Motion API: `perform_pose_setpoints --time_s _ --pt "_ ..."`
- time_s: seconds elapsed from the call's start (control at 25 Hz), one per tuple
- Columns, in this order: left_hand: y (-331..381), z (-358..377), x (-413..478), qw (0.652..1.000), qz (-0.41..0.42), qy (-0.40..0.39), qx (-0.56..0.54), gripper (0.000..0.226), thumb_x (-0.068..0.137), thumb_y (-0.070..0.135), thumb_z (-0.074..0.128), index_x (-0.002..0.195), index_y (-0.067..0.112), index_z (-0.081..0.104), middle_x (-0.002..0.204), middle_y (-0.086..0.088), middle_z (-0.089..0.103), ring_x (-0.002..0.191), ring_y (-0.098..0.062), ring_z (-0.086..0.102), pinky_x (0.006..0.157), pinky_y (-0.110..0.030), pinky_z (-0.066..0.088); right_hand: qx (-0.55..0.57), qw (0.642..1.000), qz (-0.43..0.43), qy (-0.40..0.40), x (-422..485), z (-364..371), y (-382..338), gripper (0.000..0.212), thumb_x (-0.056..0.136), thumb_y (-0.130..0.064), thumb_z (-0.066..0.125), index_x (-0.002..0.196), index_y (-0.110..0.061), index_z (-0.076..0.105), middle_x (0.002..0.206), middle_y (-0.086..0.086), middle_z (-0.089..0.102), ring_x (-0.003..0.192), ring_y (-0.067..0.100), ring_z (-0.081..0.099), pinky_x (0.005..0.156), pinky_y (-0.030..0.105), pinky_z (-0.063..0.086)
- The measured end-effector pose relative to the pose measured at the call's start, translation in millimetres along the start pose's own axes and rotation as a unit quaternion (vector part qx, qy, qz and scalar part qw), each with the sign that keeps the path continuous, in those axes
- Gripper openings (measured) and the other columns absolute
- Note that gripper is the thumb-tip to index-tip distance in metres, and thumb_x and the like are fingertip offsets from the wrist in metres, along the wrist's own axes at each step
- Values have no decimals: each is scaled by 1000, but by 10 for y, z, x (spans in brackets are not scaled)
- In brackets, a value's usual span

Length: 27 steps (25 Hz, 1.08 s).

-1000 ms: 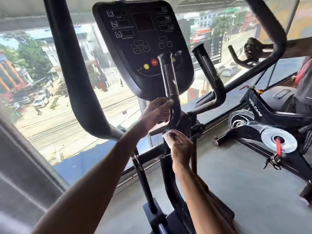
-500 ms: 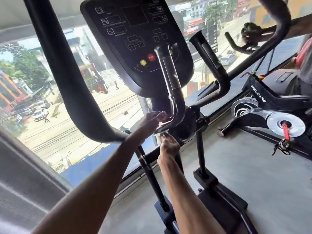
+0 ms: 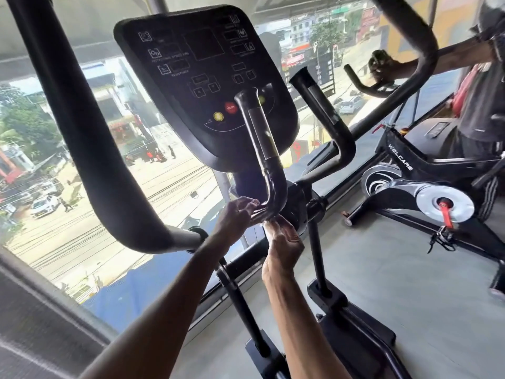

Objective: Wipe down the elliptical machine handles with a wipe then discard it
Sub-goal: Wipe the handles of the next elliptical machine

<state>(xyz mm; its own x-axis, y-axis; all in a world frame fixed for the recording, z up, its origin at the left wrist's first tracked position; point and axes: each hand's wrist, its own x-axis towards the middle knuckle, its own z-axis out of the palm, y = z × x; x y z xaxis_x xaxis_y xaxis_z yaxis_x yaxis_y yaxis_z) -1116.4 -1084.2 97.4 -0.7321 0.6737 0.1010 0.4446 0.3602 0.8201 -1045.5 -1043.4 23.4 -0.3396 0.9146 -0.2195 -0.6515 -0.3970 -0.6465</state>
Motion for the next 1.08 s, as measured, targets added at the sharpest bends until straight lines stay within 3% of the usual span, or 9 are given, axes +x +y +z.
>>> perform_pose_setpoints --time_s 0.12,0.28,0.36,0.52,0.64,0.84,0.88,0.96,1.08 --pt "218 0 -143 996 -1 44 -80 23 106 26 53 106 12 71 114 -13 72 111 -30 67 95 -51 56 -21 997 -71 -8 -17 -62 -328 16 87 2 71 98 -8 77 98 4 78 100 22 74 89 34 58" --pt "643 -7 -248 983 35 87 -157 26 106 37 52 114 17 66 106 -1 75 98 -19 74 76 -34 61 -87 981 -148 -89 127 -164 -453 15 93 -7 68 106 -10 76 102 0 78 103 18 73 88 32 58" --pt "781 31 -258 984 57 111 -124 30 99 50 59 111 24 67 103 4 75 89 -17 76 72 -38 64 -101 979 -111 -139 248 -224 -491 16 93 -7 69 107 -8 76 104 3 78 104 20 72 93 38 58" --pt "844 179 -241 980 57 188 3 53 75 75 70 107 32 71 102 7 76 84 -16 76 72 -50 63 -100 965 -86 -228 383 -343 -549 17 94 -7 69 107 -16 76 106 -1 77 108 15 71 96 34 55" --pt "879 290 -298 965 33 227 127 54 77 66 76 119 33 68 97 13 74 76 -5 73 78 -36 59 -139 952 -57 -268 527 -376 -395 21 95 -9 66 111 -19 75 109 -2 77 108 15 70 96 41 56" --pt "920 380 -384 947 26 244 208 50 85 42 79 130 30 62 98 10 73 74 2 68 65 -2 44 -284 898 -163 -293 780 -345 -130 26 93 -4 65 115 -14 75 113 -3 76 105 5 70 94 28 56" --pt "912 393 -408 951 25 237 195 46 86 41 78 128 29 63 99 9 75 77 -2 71 69 -6 48 -301 891 -159 -300 829 -321 -69 26 92 -3 66 115 -12 75 113 -1 76 104 6 70 95 28 55" --pt "860 443 -444 970 32 205 128 30 90 42 74 113 22 69 95 4 80 83 -11 76 82 -32 60 -344 871 -133 -324 929 -255 -7 25 93 -5 67 116 -10 75 115 2 75 105 11 70 97 30 54" --pt "743 513 -512 980 34 185 67 23 92 39 66 92 18 76 84 -2 80 84 -22 78 82 -58 60 -395 837 -155 -345 1030 -192 8 21 95 -13 67 114 -14 76 113 2 75 103 13 69 96 22 50"
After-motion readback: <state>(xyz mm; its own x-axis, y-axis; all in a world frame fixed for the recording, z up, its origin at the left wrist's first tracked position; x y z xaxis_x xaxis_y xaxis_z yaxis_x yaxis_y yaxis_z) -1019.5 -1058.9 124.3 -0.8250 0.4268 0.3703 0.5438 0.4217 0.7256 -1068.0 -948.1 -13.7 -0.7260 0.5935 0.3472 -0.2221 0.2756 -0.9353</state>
